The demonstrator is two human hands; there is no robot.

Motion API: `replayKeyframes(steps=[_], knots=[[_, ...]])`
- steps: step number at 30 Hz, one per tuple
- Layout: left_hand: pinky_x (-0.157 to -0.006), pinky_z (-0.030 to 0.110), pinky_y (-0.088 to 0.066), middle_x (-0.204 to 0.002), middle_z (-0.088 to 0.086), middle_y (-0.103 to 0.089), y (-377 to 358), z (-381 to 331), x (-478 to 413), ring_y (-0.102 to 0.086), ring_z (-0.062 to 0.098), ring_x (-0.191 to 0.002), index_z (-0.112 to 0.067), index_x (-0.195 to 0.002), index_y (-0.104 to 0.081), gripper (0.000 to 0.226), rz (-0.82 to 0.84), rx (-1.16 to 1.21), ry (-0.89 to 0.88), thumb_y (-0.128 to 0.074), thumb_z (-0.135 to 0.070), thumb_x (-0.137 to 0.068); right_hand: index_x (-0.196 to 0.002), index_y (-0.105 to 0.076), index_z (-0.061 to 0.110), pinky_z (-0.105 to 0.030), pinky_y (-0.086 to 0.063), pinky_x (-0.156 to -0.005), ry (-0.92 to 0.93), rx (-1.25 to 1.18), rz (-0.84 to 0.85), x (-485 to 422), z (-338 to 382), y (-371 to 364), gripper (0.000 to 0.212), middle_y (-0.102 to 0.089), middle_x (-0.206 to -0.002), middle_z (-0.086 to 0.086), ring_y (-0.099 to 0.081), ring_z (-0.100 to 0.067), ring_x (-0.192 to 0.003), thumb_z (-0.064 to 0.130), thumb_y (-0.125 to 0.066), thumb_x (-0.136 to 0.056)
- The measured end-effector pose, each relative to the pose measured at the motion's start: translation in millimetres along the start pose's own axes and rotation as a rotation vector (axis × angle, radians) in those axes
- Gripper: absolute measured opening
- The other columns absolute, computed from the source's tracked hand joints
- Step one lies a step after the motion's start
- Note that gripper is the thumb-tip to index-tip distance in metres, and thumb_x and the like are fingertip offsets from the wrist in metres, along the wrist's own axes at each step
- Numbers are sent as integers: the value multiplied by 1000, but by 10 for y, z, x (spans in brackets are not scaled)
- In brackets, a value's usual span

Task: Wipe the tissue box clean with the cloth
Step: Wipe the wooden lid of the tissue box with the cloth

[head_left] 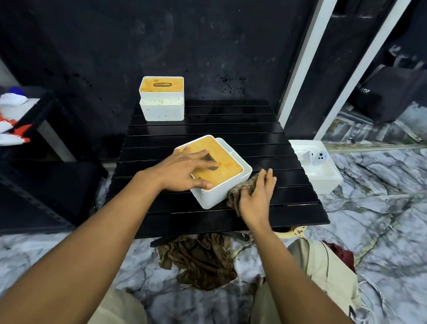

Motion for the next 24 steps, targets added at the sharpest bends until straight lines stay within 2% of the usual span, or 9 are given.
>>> replayKeyframes(steps=[4,6,8,11,13,16,18,22,24], knots=[[-119,50,2,-153,-15,-32,-18,71,95,-17,12,-146,-40,-144,-39,81,-110,-54,-115,-76,-56,-74,-155,-17,27,-46,-6,-123,46,-10,184,-119,-11,172,78,-15,-163,1,1,-16,-151,14,-59,-90],[-120,48,-11,-145,-11,-43,-90,69,87,-31,13,-139,-35,-143,-43,78,-191,-122,-155,-77,-49,-75,-155,-17,24,-48,1,-122,65,66,206,-164,-11,178,83,-24,-160,2,1,-12,-151,21,-67,-88],[-113,36,-28,-138,-9,-48,-133,61,71,-40,17,-132,-31,-144,-44,75,-230,-157,-210,-76,-47,-78,-154,-12,27,-49,4,-121,80,30,215,-200,14,176,91,-32,-156,8,-2,-10,-150,30,-72,-85],[-103,28,-36,-136,-14,-47,-38,112,93,-41,11,-127,-27,-142,-47,69,-247,-94,-189,-71,-49,-81,-154,-4,37,-50,-14,-122,37,-167,182,-226,65,221,97,-29,-157,14,-14,-12,-149,35,-72,-84],[-102,28,-38,-137,-14,-47,70,198,138,-44,9,-125,-24,-142,-48,66,-262,67,-88,-71,-47,-83,-154,-7,37,-45,-16,-121,27,-118,226,-207,77,235,92,-16,-162,6,-7,-13,-150,39,-70,-86],[-99,32,-44,-125,-9,-53,117,317,214,-53,10,-112,-20,-136,-53,56,-338,365,39,-71,-39,-86,-155,-17,28,-45,-5,-123,118,262,365,-154,14,203,82,-1,-164,2,10,-17,-150,46,-63,-89],[-95,31,-49,-123,-8,-57,6,351,275,-56,5,-108,-20,-131,-55,46,-368,595,106,-70,-30,-88,-152,-25,24,-44,-4,-123,174,397,383,-114,-35,164,74,6,-164,-2,15,-21,-150,46,-61,-91],[-95,44,-54,-119,-3,-65,-351,307,387,-63,15,-112,-28,-116,-56,31,-408,1045,176,-68,-24,-88,-130,-44,19,-40,-22,-119,169,397,313,-55,-46,105,41,17,-161,-12,10,-32,-150,27,-60,-93],[-93,45,-55,-116,-3,-67,-478,246,418,-63,20,-113,-31,-112,-55,27,-446,1172,206,-66,-21,-89,-128,-41,22,-32,-36,-108,128,325,267,-12,3,100,41,22,-160,-11,-4,-32,-151,17,-61,-92]])
Point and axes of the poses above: each hand's wrist, its own x-axis away from the middle knuckle, its own y-axis out of the back of the hand, z = x × y, the point moved 2 cm from there along -x, towards the middle knuckle
